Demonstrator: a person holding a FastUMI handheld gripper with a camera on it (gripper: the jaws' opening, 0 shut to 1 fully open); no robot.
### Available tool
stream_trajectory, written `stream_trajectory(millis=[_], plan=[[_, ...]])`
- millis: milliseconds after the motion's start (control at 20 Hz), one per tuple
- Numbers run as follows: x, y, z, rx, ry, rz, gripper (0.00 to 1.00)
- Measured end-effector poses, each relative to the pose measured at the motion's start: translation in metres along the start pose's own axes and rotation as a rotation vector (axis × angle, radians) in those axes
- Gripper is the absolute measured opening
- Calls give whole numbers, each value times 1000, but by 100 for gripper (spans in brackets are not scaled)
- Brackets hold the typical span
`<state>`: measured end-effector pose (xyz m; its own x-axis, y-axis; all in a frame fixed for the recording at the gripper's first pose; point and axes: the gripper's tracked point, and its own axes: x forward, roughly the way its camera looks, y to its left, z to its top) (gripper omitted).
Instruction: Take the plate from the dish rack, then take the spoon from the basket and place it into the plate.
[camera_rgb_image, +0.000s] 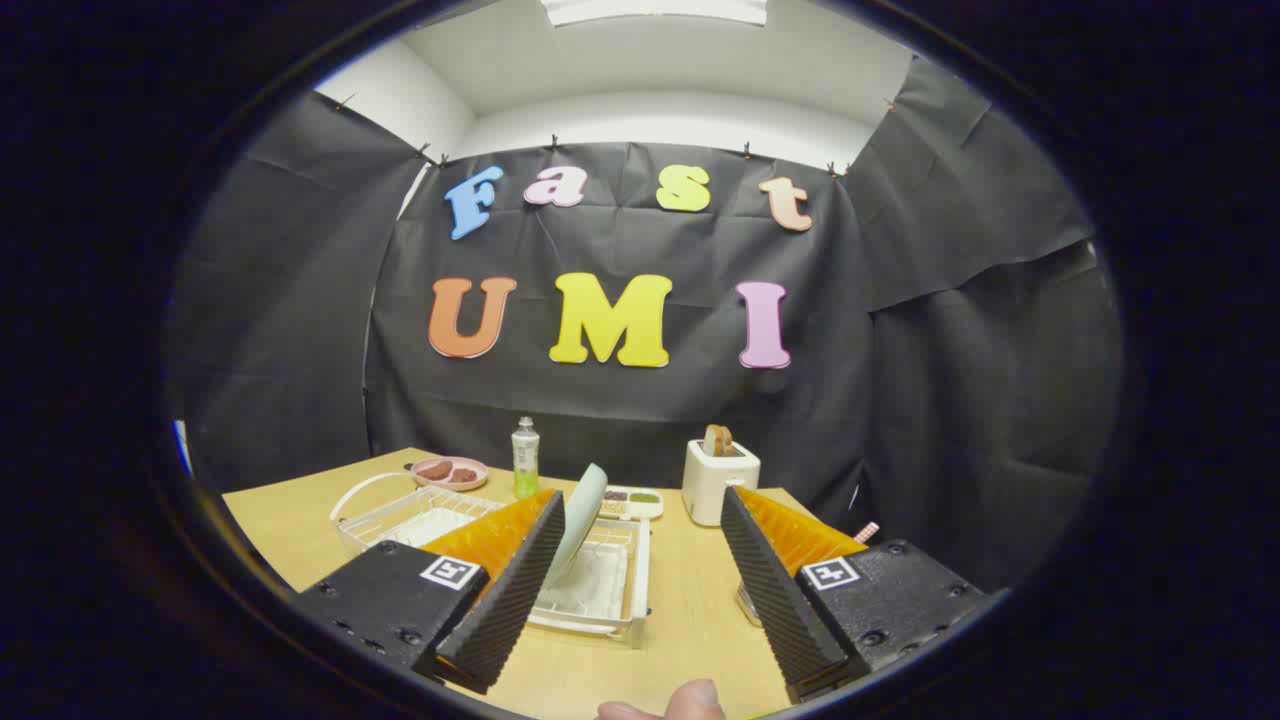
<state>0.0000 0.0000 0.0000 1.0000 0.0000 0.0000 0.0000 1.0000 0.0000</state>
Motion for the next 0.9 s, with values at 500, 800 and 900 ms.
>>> stream_trajectory(millis=[500,800,900], plan=[[-6,-20,5,18,-12,-31,100],[-11,-25,12,10,-11,-12,100],[-8,-27,14,2,-1,-2,100]])
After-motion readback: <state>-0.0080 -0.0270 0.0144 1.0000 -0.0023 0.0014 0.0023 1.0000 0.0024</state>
